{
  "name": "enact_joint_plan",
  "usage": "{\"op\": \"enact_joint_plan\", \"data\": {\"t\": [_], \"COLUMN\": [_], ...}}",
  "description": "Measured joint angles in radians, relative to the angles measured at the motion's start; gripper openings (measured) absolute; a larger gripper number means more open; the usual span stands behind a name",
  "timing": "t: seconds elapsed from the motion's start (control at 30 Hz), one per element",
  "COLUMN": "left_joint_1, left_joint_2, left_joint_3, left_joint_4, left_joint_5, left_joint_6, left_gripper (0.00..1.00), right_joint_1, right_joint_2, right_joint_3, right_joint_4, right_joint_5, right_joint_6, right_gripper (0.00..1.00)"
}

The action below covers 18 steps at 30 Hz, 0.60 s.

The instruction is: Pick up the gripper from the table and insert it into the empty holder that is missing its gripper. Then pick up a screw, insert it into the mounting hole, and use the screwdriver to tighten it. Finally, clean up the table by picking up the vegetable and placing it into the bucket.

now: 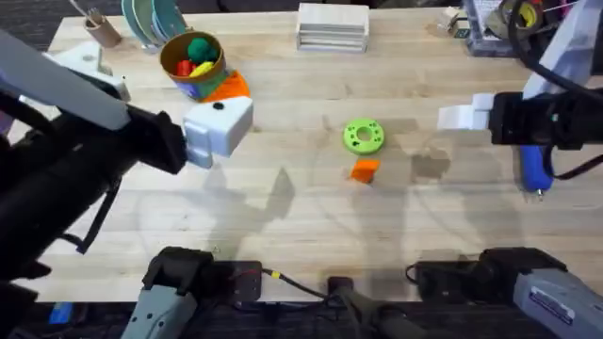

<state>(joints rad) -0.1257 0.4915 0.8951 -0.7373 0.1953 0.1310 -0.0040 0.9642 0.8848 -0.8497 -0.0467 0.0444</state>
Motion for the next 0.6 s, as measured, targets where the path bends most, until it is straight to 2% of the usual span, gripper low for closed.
{"op": "enact_joint_plan", "data": {"t": [0.27,0.43,0.6], "left_joint_1": [0.0,0.0,0.0], "left_joint_2": [0.0,0.0,0.0], "left_joint_3": [0.0,0.0,0.0], "left_joint_4": [0.093,0.114,0.193], "left_joint_5": [0.022,0.022,0.019], "left_joint_6": [0.0,0.0,0.0], "left_gripper": [0.993,0.993,0.993], "right_joint_1": [0.0,0.0,0.0], "right_joint_2": [0.0,0.0,0.0], "right_joint_3": [0.0,0.0,0.0], "right_joint_4": [0.0,0.0,0.0], "right_joint_5": [0.0,0.0,0.0], "right_joint_6": [0.0,0.0,0.0], "right_gripper": [0.991,0.992,0.991]}}
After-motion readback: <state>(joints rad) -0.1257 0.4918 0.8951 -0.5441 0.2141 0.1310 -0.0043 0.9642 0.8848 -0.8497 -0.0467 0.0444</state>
